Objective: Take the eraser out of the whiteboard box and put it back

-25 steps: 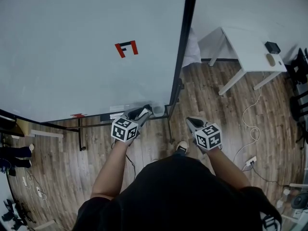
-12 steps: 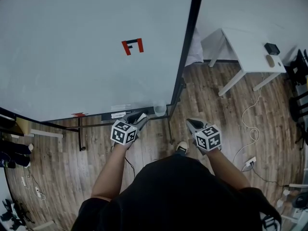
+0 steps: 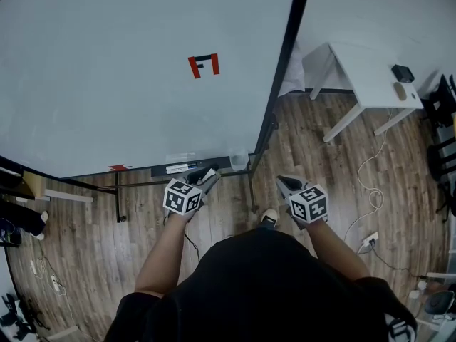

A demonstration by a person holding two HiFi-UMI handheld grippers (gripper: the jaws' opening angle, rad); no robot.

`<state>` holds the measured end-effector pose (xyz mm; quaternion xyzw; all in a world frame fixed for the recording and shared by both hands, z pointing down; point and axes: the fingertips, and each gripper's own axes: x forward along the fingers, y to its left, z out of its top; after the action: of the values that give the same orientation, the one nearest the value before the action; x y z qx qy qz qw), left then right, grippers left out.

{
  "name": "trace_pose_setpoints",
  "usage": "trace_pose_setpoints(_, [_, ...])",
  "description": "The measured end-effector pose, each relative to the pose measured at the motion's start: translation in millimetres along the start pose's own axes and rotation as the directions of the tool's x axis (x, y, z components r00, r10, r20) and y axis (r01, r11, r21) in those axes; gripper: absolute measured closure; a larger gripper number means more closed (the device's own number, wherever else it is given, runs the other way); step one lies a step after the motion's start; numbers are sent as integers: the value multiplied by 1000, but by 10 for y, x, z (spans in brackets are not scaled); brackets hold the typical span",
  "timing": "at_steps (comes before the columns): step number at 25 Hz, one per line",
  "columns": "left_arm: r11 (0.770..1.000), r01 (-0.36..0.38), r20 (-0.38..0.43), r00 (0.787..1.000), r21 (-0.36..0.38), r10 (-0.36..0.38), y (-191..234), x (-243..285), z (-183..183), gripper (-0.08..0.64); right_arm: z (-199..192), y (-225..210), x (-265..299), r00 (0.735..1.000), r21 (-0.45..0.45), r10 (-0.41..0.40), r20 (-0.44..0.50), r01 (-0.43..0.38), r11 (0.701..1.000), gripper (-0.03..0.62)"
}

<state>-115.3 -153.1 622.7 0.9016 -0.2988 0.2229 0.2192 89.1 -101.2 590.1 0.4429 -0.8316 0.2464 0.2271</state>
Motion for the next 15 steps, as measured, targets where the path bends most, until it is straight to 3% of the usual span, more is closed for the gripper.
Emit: trace_pose_setpoints(15, [1000,-3,-8,1000,2,3,-11,-64,-63,403,-81,27,-38,1000,-2,-3,-11,3,1000,598])
